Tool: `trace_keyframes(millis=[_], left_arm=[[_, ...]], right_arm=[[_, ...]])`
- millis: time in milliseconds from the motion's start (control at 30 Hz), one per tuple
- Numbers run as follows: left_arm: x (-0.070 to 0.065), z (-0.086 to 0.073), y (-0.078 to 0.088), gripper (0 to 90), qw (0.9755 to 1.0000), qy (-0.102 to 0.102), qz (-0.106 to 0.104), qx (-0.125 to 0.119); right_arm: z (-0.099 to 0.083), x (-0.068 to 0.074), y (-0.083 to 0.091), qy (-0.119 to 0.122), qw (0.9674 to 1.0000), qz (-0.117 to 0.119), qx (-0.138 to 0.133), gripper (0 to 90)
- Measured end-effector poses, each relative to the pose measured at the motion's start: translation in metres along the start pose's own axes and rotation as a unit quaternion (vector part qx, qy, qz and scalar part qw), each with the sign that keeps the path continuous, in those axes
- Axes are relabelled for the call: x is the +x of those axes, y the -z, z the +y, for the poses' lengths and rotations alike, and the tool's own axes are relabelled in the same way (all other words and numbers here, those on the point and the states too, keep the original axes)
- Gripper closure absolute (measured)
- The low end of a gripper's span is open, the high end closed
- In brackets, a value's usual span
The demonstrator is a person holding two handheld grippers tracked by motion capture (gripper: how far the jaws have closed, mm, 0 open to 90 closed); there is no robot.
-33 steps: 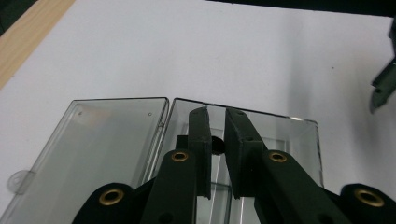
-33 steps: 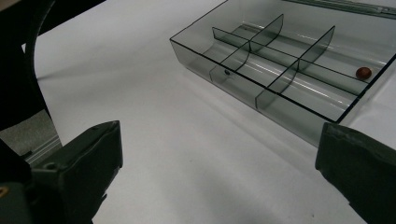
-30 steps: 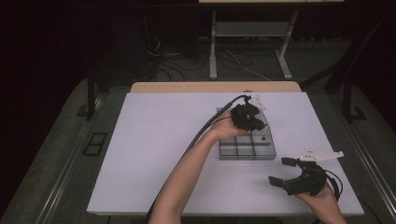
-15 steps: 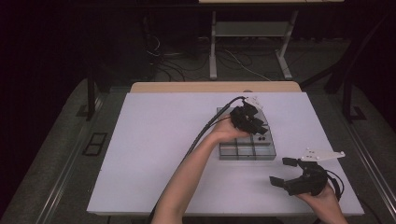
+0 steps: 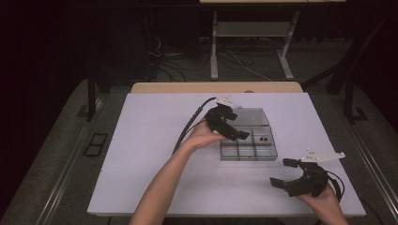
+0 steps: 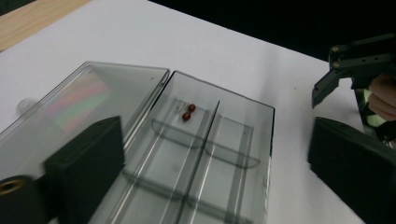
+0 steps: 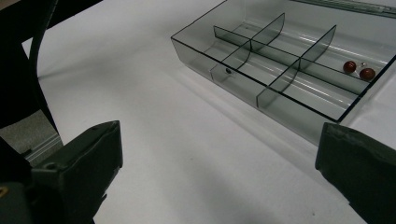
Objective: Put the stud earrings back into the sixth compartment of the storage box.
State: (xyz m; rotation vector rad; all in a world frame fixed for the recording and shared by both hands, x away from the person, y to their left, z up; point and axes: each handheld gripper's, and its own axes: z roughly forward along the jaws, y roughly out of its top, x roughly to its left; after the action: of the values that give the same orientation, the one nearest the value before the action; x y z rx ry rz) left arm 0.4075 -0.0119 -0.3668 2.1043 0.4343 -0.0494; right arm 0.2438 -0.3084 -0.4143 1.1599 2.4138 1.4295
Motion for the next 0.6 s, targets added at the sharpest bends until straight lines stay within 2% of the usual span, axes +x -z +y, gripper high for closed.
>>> trace_keyframes(millis=[133, 367, 433, 600], left_arm=[[-0.003, -0.016, 0.021, 0.0, 0.9996, 0.004, 0.026, -0.012], [-0.014, -0.044, 0.055, 0.0, 0.9981, 0.018, 0.051, -0.03], [-0.02, -0.054, 0.064, 0.0, 0.9968, 0.034, 0.06, -0.04], [-0.032, -0.082, 0.083, 0.0, 0.9934, 0.045, 0.095, -0.046]], right_arm=[[0.0, 0.0, -0.001, 0.0, 1.0, -0.001, 0.001, 0.8], [0.0, 0.001, -0.002, 0.001, 1.0, -0.002, 0.002, 0.8], [0.0, 0.001, -0.003, 0.0, 1.0, -0.002, 0.003, 0.7], [0.0, 0.002, -0.003, -0.003, 1.0, -0.001, 0.005, 0.8]])
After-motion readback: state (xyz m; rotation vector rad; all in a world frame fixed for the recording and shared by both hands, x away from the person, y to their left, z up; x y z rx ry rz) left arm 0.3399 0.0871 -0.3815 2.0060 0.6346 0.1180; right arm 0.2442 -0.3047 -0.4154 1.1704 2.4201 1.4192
